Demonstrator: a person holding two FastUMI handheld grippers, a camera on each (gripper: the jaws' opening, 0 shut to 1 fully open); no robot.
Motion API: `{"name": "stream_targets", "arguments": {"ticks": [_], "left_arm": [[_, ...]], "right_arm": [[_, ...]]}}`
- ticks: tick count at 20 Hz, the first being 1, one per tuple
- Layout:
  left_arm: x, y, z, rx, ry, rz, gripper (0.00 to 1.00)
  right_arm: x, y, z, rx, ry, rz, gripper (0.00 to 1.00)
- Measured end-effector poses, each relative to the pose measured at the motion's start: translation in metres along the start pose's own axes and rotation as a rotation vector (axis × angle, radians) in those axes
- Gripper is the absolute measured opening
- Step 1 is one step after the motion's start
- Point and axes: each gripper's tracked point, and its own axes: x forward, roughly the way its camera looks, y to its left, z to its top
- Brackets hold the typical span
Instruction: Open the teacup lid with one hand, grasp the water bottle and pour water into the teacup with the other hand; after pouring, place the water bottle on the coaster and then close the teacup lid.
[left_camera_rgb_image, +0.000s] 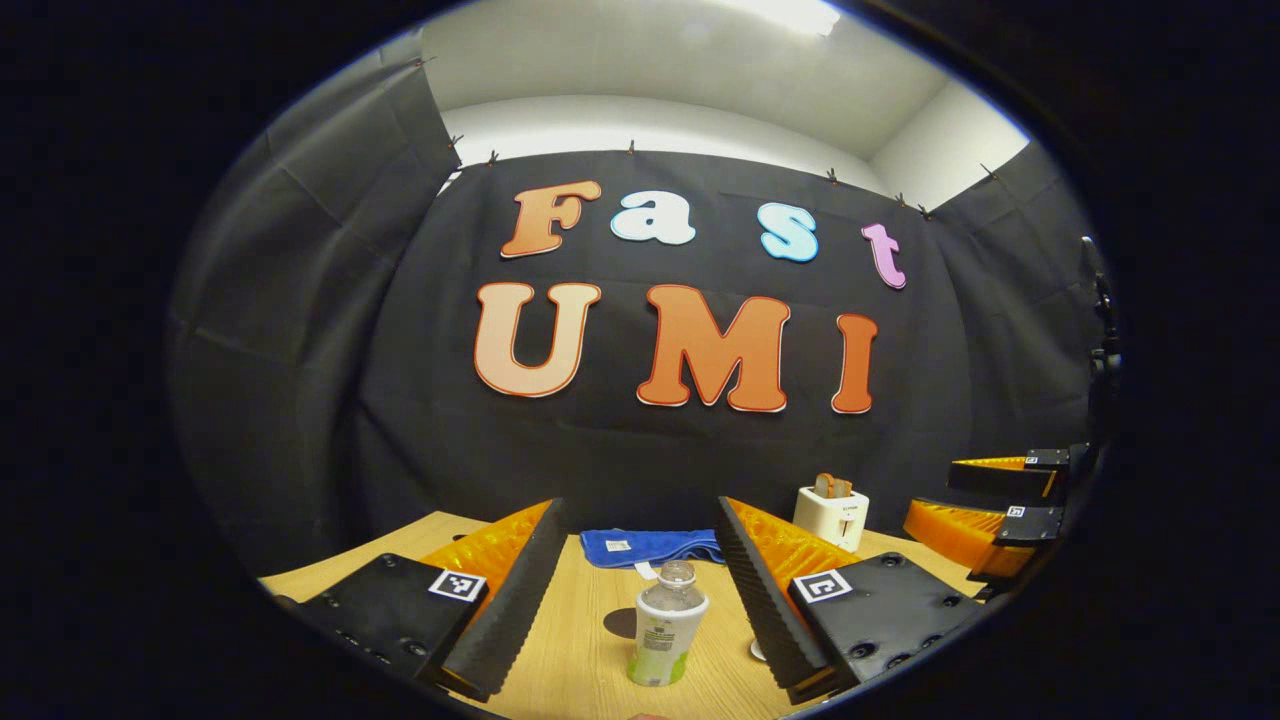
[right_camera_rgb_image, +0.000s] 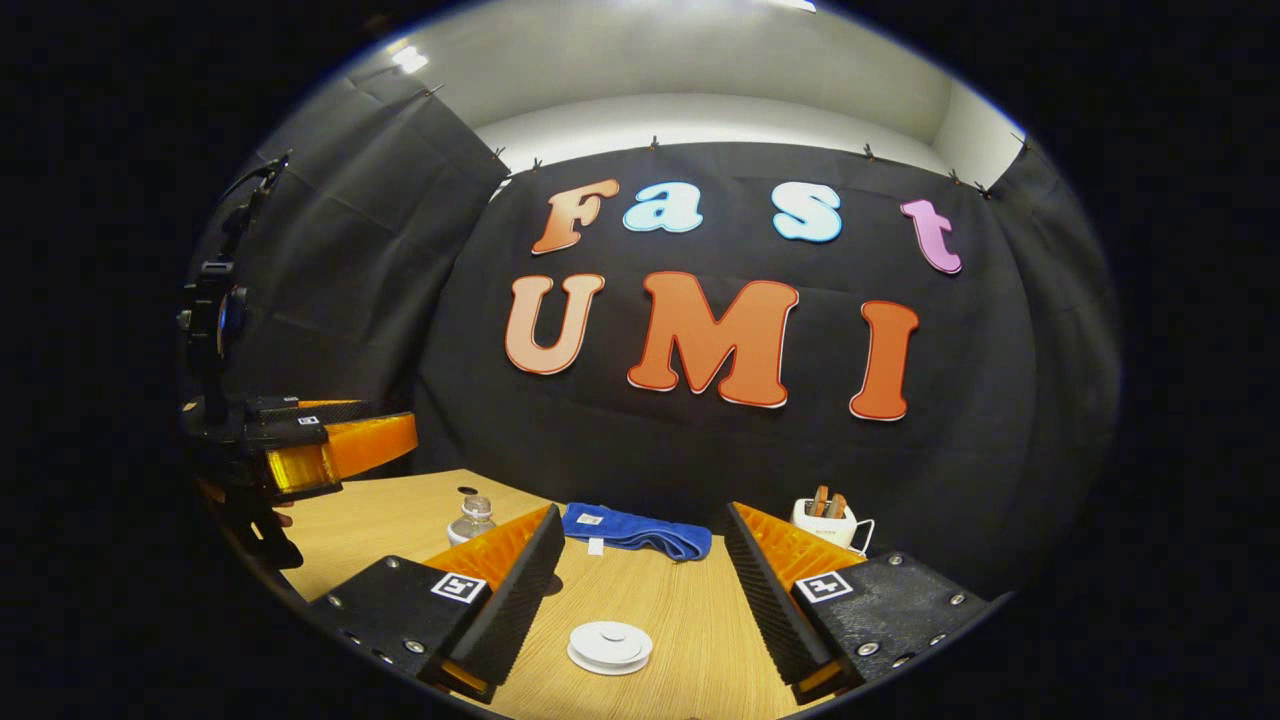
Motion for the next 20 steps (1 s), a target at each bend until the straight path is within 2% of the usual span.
{"name": "stream_targets", "arguments": {"ticks": [5,12,20], "left_arm": [[0.007,0.008,-0.02,-0.016,0.004,0.001,0.96],[0.015,0.013,-0.053,-0.049,0.064,0.005,0.96],[0.012,-0.002,-0.05,0.057,0.019,-0.004,0.96]], "right_arm": [[0.02,0.013,-0.055,0.035,0.119,0.043,0.95],[0.041,0.018,-0.126,0.074,0.26,0.065,0.92],[0.058,0.025,-0.168,0.099,0.328,0.106,0.92]]}}
